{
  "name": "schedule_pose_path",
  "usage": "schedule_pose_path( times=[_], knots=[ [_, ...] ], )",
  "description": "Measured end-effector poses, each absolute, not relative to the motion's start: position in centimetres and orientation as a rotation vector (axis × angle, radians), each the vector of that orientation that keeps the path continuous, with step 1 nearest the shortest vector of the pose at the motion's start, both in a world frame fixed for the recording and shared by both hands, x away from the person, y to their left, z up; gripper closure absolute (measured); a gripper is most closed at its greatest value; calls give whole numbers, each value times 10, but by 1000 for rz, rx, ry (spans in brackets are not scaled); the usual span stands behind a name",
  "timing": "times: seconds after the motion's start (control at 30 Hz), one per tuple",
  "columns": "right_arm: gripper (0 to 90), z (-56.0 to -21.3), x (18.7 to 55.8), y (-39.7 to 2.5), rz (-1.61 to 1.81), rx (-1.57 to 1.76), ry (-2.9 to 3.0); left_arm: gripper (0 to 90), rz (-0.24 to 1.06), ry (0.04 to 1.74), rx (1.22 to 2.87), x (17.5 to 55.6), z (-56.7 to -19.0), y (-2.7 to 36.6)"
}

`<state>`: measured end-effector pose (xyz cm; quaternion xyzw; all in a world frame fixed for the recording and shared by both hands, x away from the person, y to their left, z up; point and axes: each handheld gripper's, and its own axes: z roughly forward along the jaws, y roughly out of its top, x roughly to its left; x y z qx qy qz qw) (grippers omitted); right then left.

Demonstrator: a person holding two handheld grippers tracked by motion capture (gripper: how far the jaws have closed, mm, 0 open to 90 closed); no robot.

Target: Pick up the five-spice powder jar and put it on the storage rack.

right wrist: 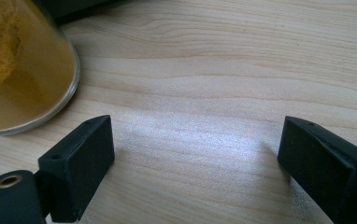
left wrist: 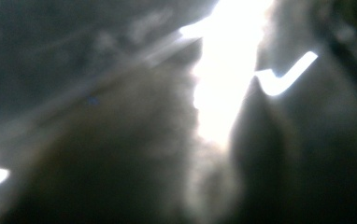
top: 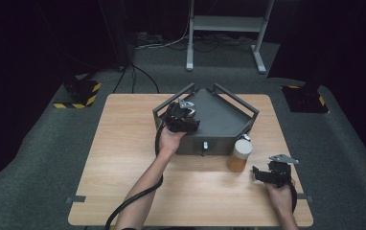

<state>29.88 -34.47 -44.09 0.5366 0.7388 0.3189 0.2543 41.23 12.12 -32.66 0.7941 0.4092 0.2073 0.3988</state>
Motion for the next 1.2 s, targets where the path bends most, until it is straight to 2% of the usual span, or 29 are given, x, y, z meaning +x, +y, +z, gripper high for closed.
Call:
schedule_pose_path(
  times=[0.57,0.8,1.2],
  knots=[
    [108,-441,299,-345,866,1458,2007,303,537,1040,2020,412,-325,119],
    [108,-441,299,-345,866,1458,2007,215,582,1018,2043,409,-320,120],
    [108,-441,299,-345,866,1458,2007,94,573,1017,2013,401,-319,124]
  ],
)
